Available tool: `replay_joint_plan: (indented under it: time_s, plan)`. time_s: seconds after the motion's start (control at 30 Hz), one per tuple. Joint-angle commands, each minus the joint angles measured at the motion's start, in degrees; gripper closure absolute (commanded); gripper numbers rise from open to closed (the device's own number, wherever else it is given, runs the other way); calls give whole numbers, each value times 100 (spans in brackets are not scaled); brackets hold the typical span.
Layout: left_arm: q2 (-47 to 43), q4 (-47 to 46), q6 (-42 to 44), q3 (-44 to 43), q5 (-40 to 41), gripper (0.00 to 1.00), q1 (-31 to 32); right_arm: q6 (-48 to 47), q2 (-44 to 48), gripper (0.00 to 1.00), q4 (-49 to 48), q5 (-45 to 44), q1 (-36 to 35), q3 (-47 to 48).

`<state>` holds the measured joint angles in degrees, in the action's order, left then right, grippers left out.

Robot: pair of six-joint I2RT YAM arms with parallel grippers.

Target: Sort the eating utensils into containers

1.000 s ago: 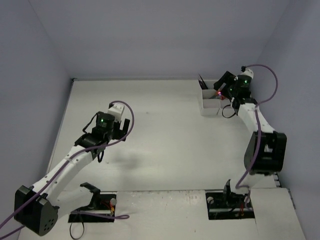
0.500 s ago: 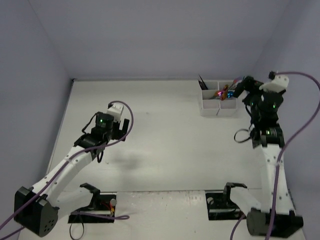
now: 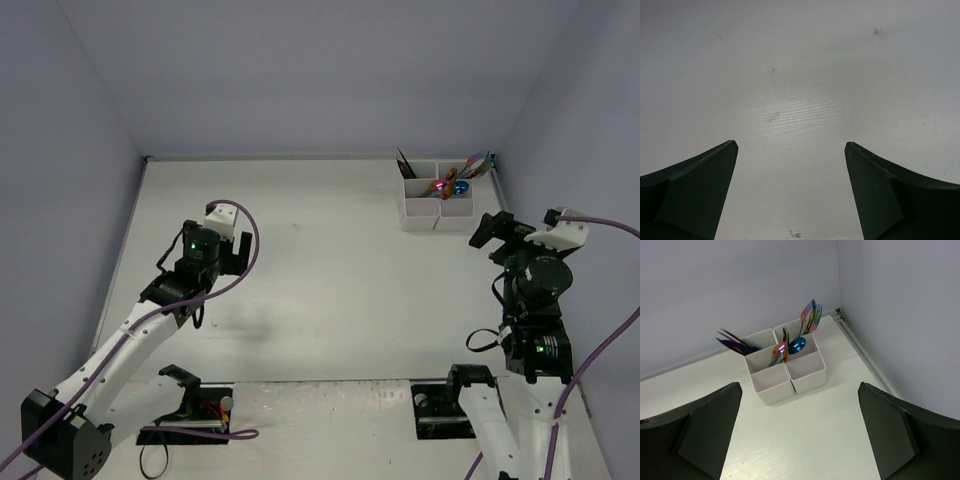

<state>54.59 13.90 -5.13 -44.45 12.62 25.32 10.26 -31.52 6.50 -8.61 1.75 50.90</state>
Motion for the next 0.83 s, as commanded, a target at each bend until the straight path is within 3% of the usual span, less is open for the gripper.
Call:
replay_joint_plan:
  time_s: [0.0,0.8]
  plan:
    - [-222,-417,3,-1,209,14,-54,-86,40,0,-193,35,-61,-19]
    - [-370,-572,-24,129,383,14,-131,-295,-51,0,-159,-30,-140,140]
